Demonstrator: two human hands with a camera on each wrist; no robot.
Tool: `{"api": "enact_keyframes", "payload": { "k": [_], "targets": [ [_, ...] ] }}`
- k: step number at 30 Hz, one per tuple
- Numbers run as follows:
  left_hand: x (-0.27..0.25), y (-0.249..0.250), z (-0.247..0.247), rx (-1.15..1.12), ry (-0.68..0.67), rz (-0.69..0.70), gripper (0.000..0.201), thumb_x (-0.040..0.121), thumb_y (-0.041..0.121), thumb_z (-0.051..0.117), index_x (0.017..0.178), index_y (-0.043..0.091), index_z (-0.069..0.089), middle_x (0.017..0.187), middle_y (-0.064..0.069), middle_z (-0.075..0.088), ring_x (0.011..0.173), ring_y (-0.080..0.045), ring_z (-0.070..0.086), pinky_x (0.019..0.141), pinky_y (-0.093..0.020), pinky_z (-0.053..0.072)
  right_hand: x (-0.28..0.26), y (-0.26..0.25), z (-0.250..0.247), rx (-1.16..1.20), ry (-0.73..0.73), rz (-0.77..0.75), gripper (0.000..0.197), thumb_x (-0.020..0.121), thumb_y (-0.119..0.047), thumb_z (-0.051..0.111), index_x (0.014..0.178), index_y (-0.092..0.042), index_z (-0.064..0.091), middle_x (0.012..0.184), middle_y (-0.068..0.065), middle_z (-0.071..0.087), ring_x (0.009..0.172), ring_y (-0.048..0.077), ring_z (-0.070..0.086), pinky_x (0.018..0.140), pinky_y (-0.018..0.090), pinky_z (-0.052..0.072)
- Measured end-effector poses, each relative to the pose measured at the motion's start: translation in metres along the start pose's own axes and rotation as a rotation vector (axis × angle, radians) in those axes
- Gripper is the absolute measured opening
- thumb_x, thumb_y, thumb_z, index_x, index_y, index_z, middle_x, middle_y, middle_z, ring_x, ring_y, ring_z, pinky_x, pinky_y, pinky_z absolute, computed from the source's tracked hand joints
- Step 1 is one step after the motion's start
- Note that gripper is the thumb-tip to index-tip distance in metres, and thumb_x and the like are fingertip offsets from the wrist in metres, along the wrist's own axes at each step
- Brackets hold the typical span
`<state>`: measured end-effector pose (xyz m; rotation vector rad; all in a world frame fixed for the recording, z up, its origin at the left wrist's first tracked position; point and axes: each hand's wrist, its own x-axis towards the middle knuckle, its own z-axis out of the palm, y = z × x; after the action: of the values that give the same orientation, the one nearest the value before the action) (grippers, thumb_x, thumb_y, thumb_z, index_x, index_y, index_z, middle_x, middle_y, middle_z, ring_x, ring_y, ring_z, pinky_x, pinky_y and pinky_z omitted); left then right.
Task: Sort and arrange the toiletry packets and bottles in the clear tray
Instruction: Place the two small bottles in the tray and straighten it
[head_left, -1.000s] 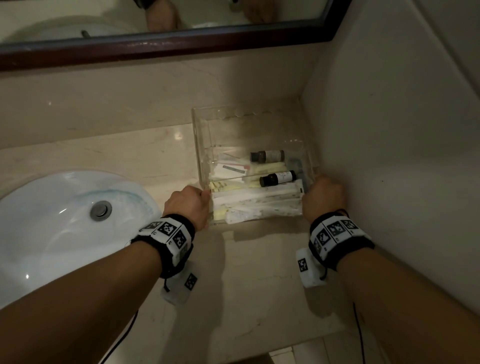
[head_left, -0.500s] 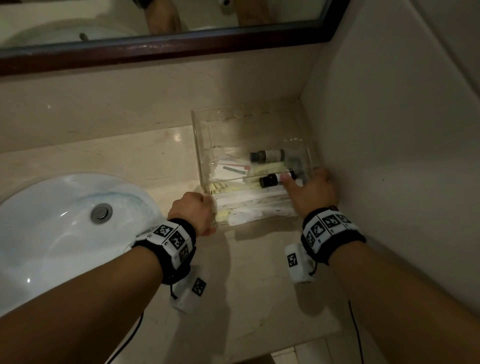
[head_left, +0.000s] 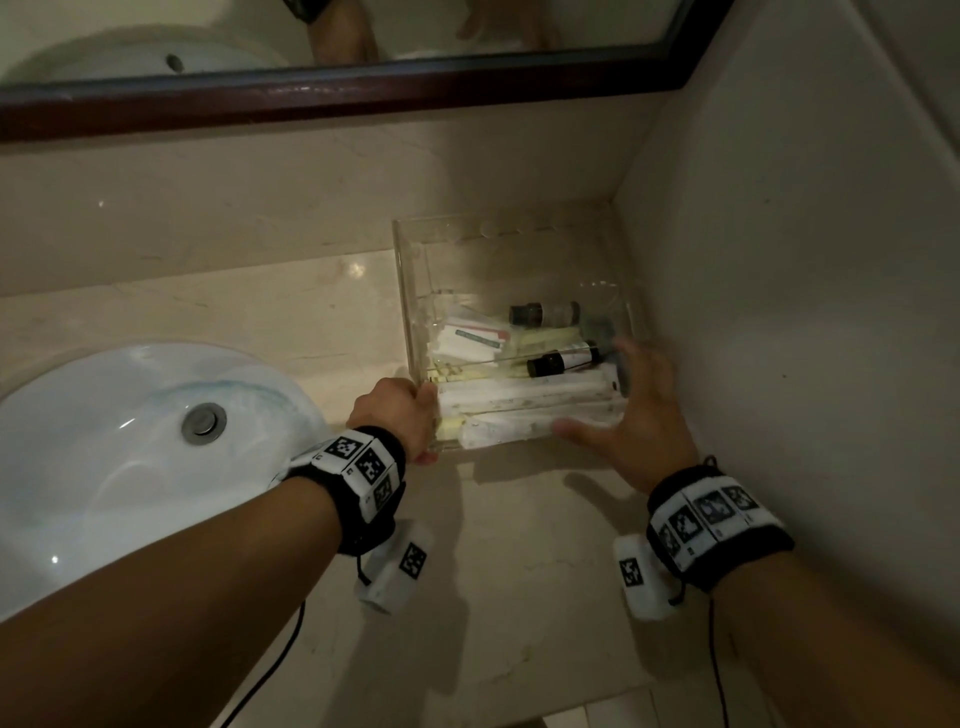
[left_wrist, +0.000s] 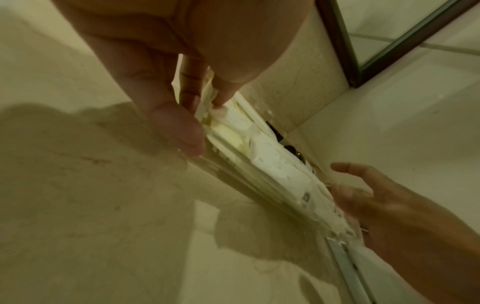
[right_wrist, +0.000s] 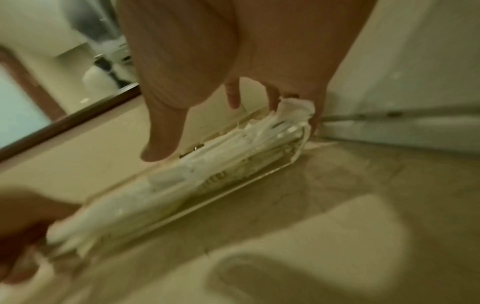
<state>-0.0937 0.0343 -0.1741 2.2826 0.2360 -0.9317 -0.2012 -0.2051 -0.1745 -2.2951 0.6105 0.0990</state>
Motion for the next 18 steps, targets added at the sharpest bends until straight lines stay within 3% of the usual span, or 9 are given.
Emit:
{"api": "enact_keyframes", "payload": {
  "k": [2,5,9,12,15,18],
  "targets": [
    [0.002,0.000,0.000,0.004,0.004,0.003,0.040,0.101,0.040,0.044,0.088,0.009,0.066,0.087,-0.014,0.073,0.062,-0.032,0.073,0.061,-0.036,0.062,-0.006,0.005,0.001,-0.111,-0.023,-0.143,0.092,0.051,-0.067,0.079,0.130,-0.041,0.041,0.149,-0.001,0.021,0.127,0.027,0.040,0.101,0.047,0.046],
    [0.002,0.001,0.000,-0.006,0.013,-0.005,0.040,0.100,0.039,0.045,0.082,0.009,0.065,0.085,-0.015,0.074,0.062,-0.034,0.073,0.067,-0.041,0.063,-0.003,0.015,0.005,-0.299,-0.074,-0.190,0.074,0.058,-0.066,0.075,0.124,-0.042,0.053,0.154,0.000,0.021,0.130,0.035,0.037,0.101,0.052,0.044],
    [0.001,0.003,-0.002,-0.046,0.006,-0.018,0.040,0.101,0.039,0.046,0.081,0.010,0.066,0.089,-0.015,0.073,0.057,-0.031,0.073,0.056,-0.033,0.061,0.004,0.021,0.005,-0.370,-0.084,-0.238,0.077,0.067,-0.080,0.048,0.129,-0.036,0.057,0.148,0.003,0.036,0.117,0.040,0.045,0.092,0.055,0.047],
    [0.001,0.004,-0.001,-0.094,0.009,-0.031,0.040,0.100,0.041,0.049,0.081,0.010,0.066,0.090,-0.016,0.072,0.058,-0.032,0.073,0.049,-0.031,0.059,0.007,0.024,0.005,-0.478,-0.107,-0.302,0.075,0.074,-0.077,0.043,0.132,-0.031,0.057,0.145,0.009,0.042,0.110,0.046,0.048,0.088,0.057,0.048],
    [0.000,0.004,-0.001,-0.115,0.027,-0.025,0.042,0.100,0.044,0.049,0.077,0.012,0.063,0.089,-0.014,0.071,0.056,-0.029,0.072,0.037,-0.020,0.048,0.010,0.026,0.006,-0.534,-0.097,-0.340,0.072,0.079,-0.076,0.039,0.129,-0.029,0.059,0.141,0.014,0.038,0.106,0.049,0.049,0.084,0.059,0.050],
    [-0.001,0.003,0.001,-0.117,0.026,-0.008,0.044,0.100,0.047,0.047,0.079,0.012,0.063,0.090,-0.013,0.071,0.057,-0.028,0.072,0.035,-0.017,0.045,0.011,0.026,0.006,-0.561,-0.077,-0.358,0.076,0.081,-0.080,0.026,0.129,-0.029,0.057,0.139,0.007,0.026,0.105,0.050,0.050,0.083,0.059,0.050]
  ]
}}
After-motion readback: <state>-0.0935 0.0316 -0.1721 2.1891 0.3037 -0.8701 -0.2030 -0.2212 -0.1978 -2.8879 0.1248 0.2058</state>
